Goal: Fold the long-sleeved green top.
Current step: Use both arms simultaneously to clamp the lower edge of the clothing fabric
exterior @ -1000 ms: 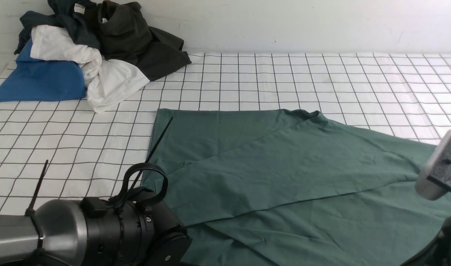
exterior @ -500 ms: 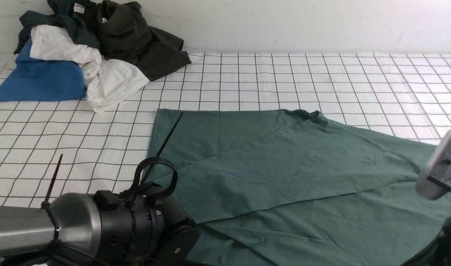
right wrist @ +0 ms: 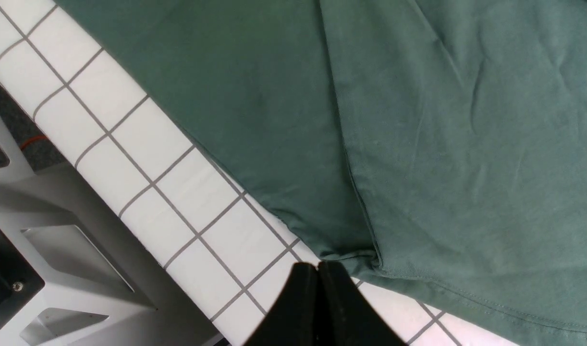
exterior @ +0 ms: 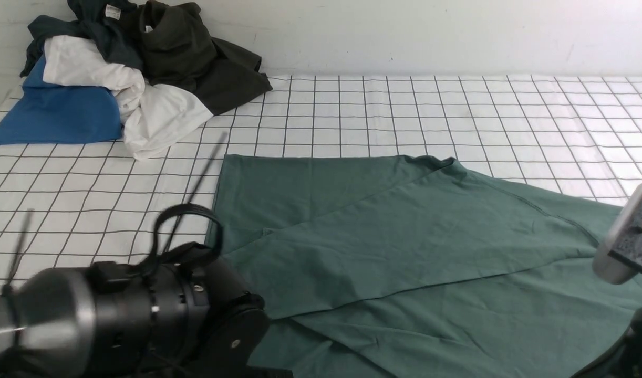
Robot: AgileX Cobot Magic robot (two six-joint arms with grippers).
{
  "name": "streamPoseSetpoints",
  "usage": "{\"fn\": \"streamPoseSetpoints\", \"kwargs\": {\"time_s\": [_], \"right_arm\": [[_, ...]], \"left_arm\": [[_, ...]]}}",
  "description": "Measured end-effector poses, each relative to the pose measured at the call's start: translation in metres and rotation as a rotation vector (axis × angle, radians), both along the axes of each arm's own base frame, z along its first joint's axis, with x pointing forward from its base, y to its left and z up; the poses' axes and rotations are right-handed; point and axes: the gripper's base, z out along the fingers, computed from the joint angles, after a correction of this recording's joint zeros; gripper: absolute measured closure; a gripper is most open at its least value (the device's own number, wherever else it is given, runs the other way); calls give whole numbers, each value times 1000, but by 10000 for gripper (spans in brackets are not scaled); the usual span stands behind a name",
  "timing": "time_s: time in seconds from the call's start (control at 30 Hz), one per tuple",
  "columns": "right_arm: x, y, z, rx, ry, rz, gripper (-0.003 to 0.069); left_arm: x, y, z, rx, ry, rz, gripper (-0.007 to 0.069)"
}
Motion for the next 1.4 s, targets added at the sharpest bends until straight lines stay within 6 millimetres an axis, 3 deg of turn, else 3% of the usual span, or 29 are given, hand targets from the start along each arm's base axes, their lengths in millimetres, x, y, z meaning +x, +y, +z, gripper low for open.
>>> {"fn": "streamPoseSetpoints", "kwargs": {"time_s": [0.2,0.43,0.63,0.8,0.93,1.1,1.4], "right_arm": [[0,0,0,-2,-1,0,673],[0,0,0,-2,-1,0,673],[0,0,0,-2,-1,0,673],[0,0,0,-2,-1,0,673],[0,0,0,-2,-1,0,673],[0,0,0,-2,-1,0,673],[0,0,0,-2,-1,0,673]], "left_arm": [[-22,23,15,-252,-204,8,632],[-33,34,9,-300,-233,0,623],[-30,40,-5,-151,-181,-142,465],[-22,33,-28,-93,-137,-167,165],[-17,28,-39,-64,-107,-165,34],[-15,26,-39,-60,-111,-165,45],[-10,24,-40,-49,-140,-175,291]]}}
